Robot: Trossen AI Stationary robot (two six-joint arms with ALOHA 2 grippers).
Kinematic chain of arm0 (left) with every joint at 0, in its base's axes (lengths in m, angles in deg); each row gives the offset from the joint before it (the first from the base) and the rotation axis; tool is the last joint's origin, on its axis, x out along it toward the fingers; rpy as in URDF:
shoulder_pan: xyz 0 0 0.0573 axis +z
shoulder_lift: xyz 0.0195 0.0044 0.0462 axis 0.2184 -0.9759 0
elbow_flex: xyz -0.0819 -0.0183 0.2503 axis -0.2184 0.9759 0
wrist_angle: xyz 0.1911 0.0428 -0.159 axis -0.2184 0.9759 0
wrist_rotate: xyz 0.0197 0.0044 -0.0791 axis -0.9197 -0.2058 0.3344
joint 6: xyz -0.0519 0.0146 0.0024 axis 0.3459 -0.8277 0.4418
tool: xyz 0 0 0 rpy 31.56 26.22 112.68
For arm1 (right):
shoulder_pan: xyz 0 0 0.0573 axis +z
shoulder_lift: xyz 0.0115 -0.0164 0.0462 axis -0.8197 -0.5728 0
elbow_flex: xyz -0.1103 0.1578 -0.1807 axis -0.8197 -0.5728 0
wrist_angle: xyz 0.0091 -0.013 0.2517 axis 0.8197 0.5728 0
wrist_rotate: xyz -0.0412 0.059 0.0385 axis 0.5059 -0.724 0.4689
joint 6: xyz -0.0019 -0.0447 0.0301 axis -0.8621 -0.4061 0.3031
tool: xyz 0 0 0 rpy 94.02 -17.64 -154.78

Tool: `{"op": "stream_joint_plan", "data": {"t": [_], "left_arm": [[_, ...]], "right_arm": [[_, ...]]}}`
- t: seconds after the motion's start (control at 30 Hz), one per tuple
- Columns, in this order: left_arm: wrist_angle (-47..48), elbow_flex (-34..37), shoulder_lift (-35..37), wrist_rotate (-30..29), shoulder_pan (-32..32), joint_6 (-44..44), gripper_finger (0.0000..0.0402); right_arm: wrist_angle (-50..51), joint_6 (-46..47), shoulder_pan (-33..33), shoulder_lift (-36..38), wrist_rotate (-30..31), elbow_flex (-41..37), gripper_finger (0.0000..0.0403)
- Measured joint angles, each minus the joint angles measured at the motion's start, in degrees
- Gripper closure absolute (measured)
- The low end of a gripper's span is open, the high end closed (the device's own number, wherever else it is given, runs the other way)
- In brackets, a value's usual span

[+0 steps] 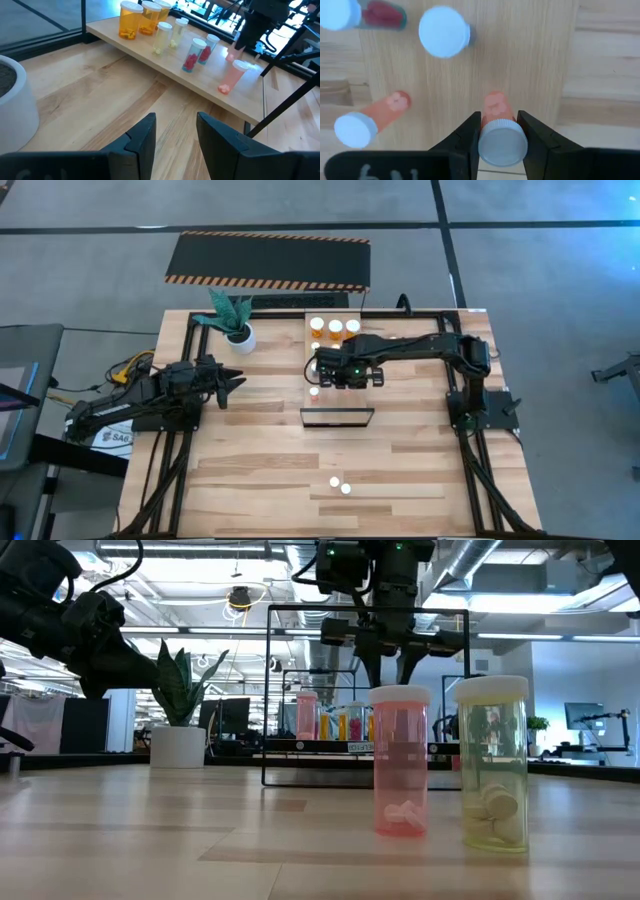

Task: Pick and place medicine bottles onto shelf by color
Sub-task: Put the top small pink pill bottle on the shelf aligned with the other small pink pill bottle

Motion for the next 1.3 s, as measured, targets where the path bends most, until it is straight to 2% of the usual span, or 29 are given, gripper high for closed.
{"op": "stream_joint_plan", "data": {"t": [0.17,0.37,1.3], "left_arm": [[0.0,-0.01,-0.01,0.0,0.0,0.0,0.0274],[0.0,-0.01,-0.02,0.0,0.0,0.0,0.0274],[0.0,-0.01,-0.02,0.0,0.0,0.0,0.0274]], "right_arm": [[-0.81,0.8,0.66,-2.6,-0.47,-0.03,0.0279],[0.83,-0.71,0.49,-4.56,-0.37,3.73,0.0279],[-1.52,-3.96,0.71,-4.66,0.06,4.17,0.0279]]}}
